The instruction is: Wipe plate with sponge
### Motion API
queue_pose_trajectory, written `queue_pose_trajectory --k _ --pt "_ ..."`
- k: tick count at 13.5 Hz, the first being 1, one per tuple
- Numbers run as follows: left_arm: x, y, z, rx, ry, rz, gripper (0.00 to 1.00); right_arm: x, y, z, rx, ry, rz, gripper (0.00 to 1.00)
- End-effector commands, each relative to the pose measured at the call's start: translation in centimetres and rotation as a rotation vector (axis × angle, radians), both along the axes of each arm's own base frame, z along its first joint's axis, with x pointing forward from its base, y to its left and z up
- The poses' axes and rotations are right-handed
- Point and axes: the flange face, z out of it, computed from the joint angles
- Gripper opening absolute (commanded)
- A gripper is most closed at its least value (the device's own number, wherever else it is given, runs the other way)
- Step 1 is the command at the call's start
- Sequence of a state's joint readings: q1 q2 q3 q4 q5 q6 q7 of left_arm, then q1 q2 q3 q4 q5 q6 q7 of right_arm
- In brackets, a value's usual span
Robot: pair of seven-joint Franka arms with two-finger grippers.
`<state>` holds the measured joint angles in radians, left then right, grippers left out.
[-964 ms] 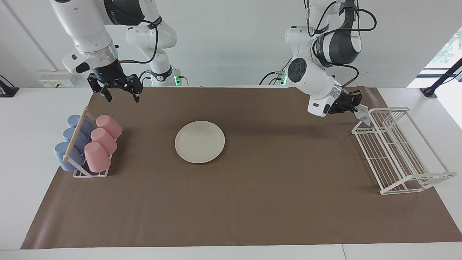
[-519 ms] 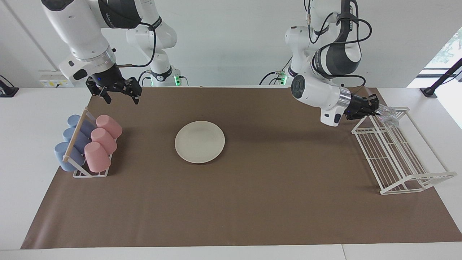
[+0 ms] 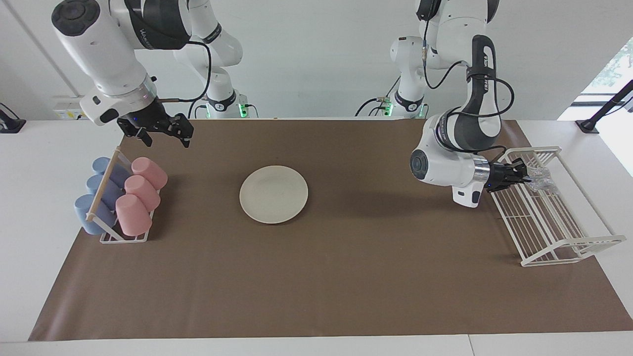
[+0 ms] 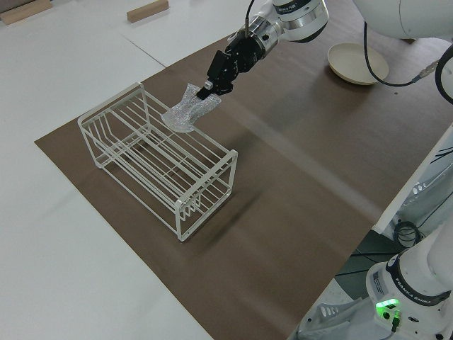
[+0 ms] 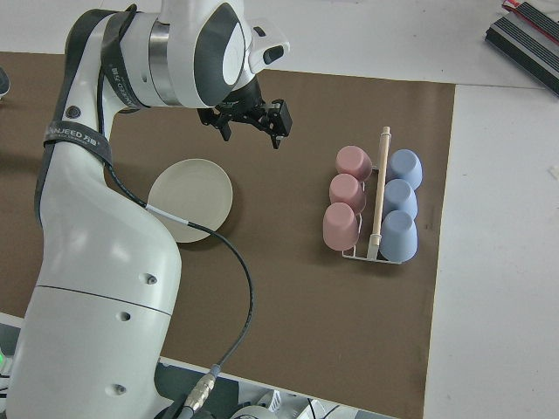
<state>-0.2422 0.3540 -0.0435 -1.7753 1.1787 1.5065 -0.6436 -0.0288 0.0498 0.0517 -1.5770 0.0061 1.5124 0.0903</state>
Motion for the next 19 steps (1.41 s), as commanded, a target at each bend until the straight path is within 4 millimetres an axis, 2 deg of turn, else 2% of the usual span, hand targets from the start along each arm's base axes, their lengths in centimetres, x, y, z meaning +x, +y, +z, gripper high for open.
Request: queue_pose_trajectory --k 1,3,5,9,10,11,13,15,17,19 --pt "0.6 0.7 -0.3 -0.03 -0.084 0.012 0.0 -0.6 -0.6 0.9 0.012 0.002 0.006 1.0" --pt "0.6 0.8 -0.8 -0.074 -0.115 0.03 0.0 -1.1 -0.5 0.6 0.011 0.01 0.007 1.0" --pt "0.6 0.8 -0.9 -0.079 -0.116 0.032 0.0 -1.3 -1.6 0.4 0.011 0.016 -0.01 1.0" --pt "0.8 0.7 -0.9 -0.095 -0.122 0.018 0.0 -1.6 -1.7 1.2 0.009 0.002 -0.023 1.0" --pt "0.8 0.7 -1.0 -0.096 -0.121 0.017 0.08 -1.7 -1.8 1.5 0.008 -0.004 -0.035 1.0" --pt "0.8 0.6 -1.0 -0.099 -0.122 0.012 0.26 -1.8 -2.3 1.7 0.008 -0.01 -0.028 1.0" --pt "0.8 1.0 -1.1 -0.101 -0.121 0.016 0.82 -1.7 -3.1 1.6 0.017 -0.017 0.028 1.0" --pt "0.9 1.1 -1.2 -0.105 -0.121 0.013 0.9 -1.7 -4.4 1.6 0.017 -0.018 0.004 1.0" --pt "0.9 1.1 -1.2 -0.105 -0.121 0.013 1.0 -1.5 -4.2 1.7 0.016 -0.024 -0.002 1.0" --pt "0.9 1.0 -1.0 -0.108 -0.121 0.008 1.0 -1.5 -4.0 1.6 0.014 -0.022 -0.002 1.0"
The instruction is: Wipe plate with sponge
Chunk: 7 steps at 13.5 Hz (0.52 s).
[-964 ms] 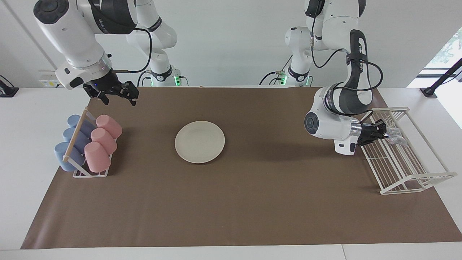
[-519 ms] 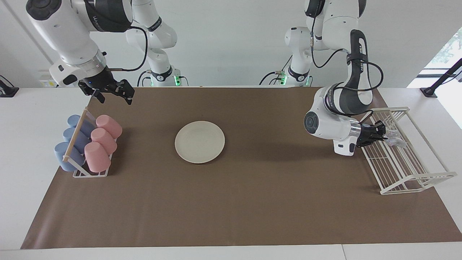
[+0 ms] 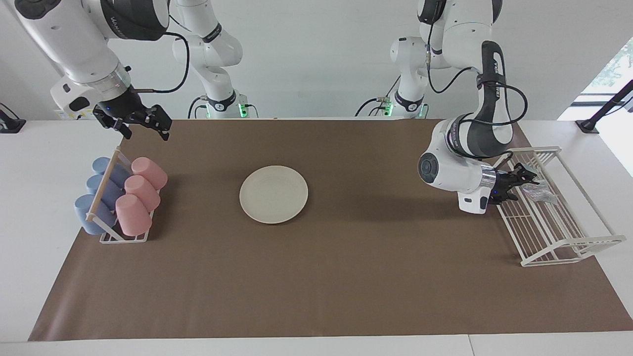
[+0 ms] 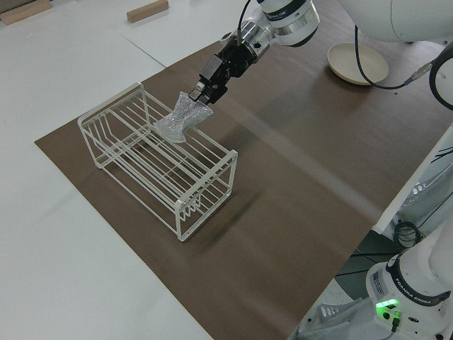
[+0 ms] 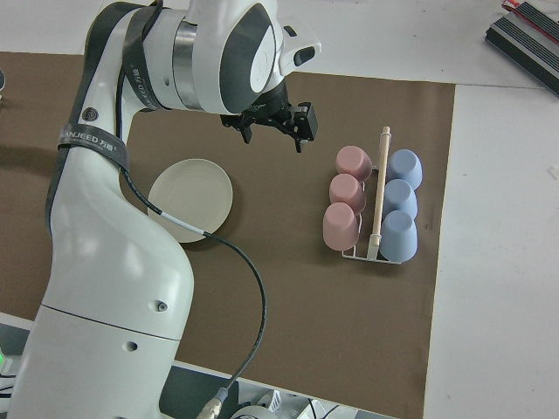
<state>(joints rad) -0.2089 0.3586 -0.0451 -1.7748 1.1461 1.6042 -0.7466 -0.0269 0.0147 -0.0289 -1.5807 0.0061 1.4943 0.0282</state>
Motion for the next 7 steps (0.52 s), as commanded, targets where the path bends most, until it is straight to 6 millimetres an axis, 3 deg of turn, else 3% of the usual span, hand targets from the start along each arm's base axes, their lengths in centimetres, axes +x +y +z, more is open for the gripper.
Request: queue_pose_trajectory --k 1,3,7 --pt "0.1 0.3 0.2 -0.025 -0.012 -0.002 1.0 -0.3 0.3 0.1 0.012 -0.01 0.018 1.0" --pt "0.2 0.0 1.0 -0.089 -0.028 0.013 1.0 -0.4 0.1 0.0 0.011 -0.007 0.013 1.0" --pt "-0.4 0.0 5.6 -0.279 -0.072 0.047 1.0 -0.3 0.3 0.0 0.01 -0.008 0.013 1.0"
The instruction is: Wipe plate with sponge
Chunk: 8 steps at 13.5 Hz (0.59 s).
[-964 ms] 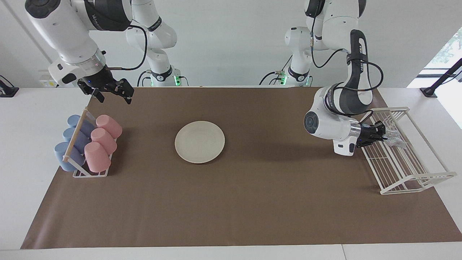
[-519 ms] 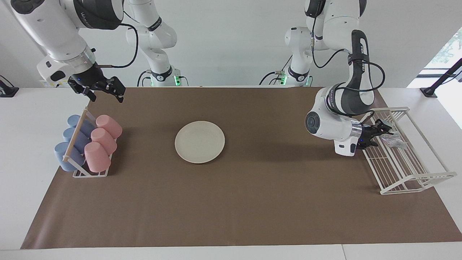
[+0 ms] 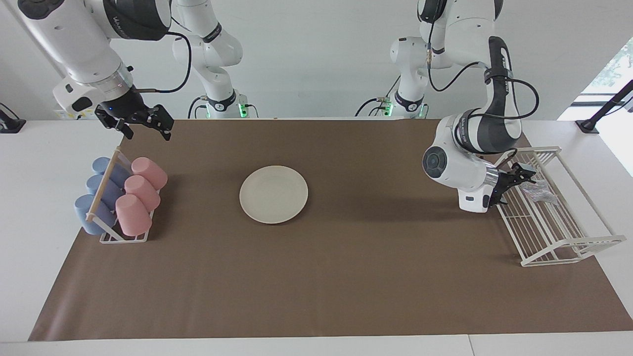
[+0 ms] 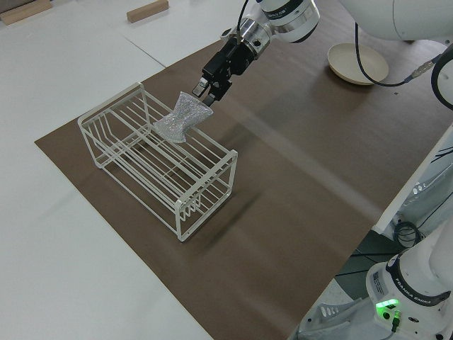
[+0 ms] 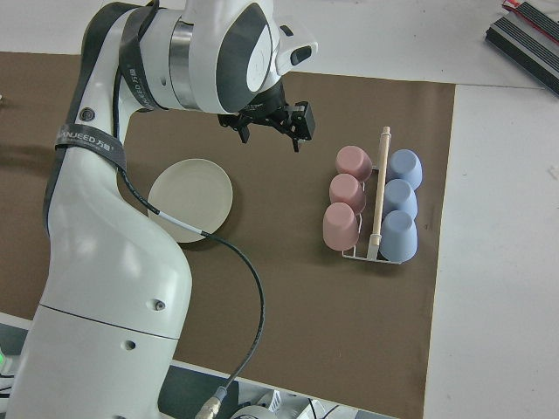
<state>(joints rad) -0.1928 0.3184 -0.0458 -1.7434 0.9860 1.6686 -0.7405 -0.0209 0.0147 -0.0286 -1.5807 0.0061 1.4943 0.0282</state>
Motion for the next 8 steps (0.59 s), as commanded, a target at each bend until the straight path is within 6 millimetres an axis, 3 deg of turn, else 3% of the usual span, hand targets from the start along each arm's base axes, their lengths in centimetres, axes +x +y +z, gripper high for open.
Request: queue_pose_trajectory --k 1,3,5,8 --pt "-0.9 0.2 4.6 -0.153 -0.02 0.008 1.0 -0.4 -0.2 0.0 0.01 -0.008 0.004 1.0" --pt "-0.9 -0.2 7.7 -0.272 -0.017 0.016 1.0 -0.4 -0.5 0.0 0.01 -0.007 -0.001 1.0" --pt "-0.8 -0.6 9.5 -0.375 -0.033 0.046 1.0 -0.4 -0.2 0.1 0.01 -0.008 0.004 1.0" --pt "-2.1 1.0 13.8 -0.595 -0.062 0.084 1.0 -0.3 0.0 0.0 0.01 -0.008 0.007 1.0"
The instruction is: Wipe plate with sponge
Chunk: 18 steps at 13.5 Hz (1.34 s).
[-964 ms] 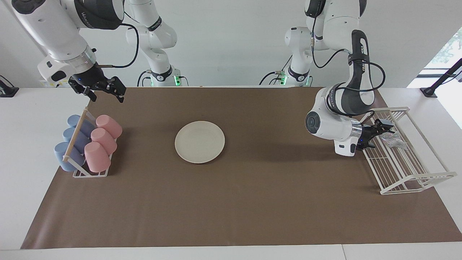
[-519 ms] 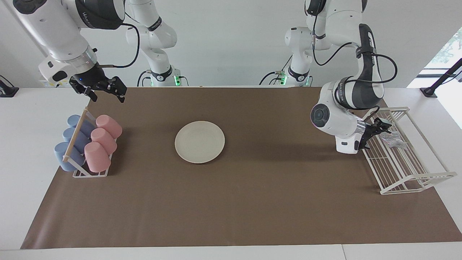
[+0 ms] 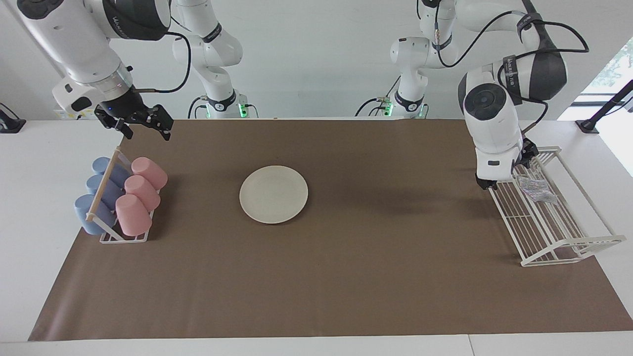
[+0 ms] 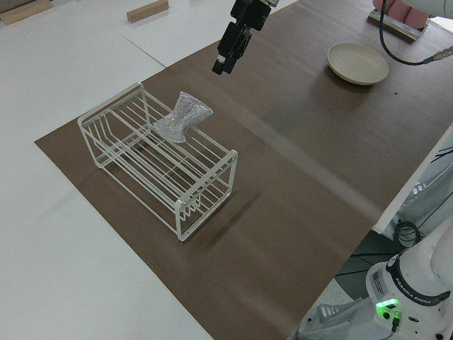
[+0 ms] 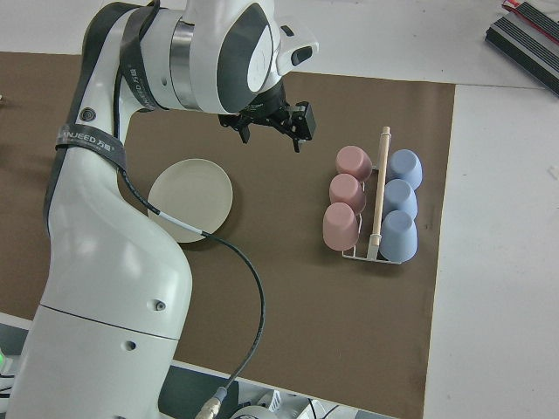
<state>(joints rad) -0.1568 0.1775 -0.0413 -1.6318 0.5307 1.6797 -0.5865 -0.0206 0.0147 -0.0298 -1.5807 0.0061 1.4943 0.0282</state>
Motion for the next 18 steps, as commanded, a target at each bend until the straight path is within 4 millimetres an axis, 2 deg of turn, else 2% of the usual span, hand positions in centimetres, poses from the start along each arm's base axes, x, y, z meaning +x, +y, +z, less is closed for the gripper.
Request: queue_pose_trajectory --k 1,3,8,9,11,13,18 --pt "-1.7 2.5 4.9 -0.204 -0.02 -0.018 1.0 -0.4 0.0 0.1 0.01 -0.008 0.008 1.0" --pt "-3.1 4.0 7.5 -0.328 -0.026 -0.03 1.0 -0.4 0.0 0.1 0.01 -0.008 0.008 1.0" --pt "-7.2 3.4 10.8 -0.477 0.072 -0.095 1.0 -0.4 0.1 0.2 0.01 -0.01 0.008 1.0" --pt "-7.7 3.1 11.0 -0.528 0.095 -0.116 1.0 -0.4 0.1 0.1 0.01 -0.008 0.008 1.0" --pt "-8.5 3.2 10.2 -0.568 0.134 -0.144 1.0 -0.4 0.2 0.1 0.01 -0.008 0.011 1.0" --pt "-8.5 2.4 9.7 -0.577 0.135 -0.15 1.0 -0.4 0.1 0.1 0.01 -0.008 0.009 1.0" --pt "-8.4 2.7 9.4 -0.578 0.146 -0.14 1.0 -0.4 0.1 0.1 0.01 -0.007 0.009 1.0"
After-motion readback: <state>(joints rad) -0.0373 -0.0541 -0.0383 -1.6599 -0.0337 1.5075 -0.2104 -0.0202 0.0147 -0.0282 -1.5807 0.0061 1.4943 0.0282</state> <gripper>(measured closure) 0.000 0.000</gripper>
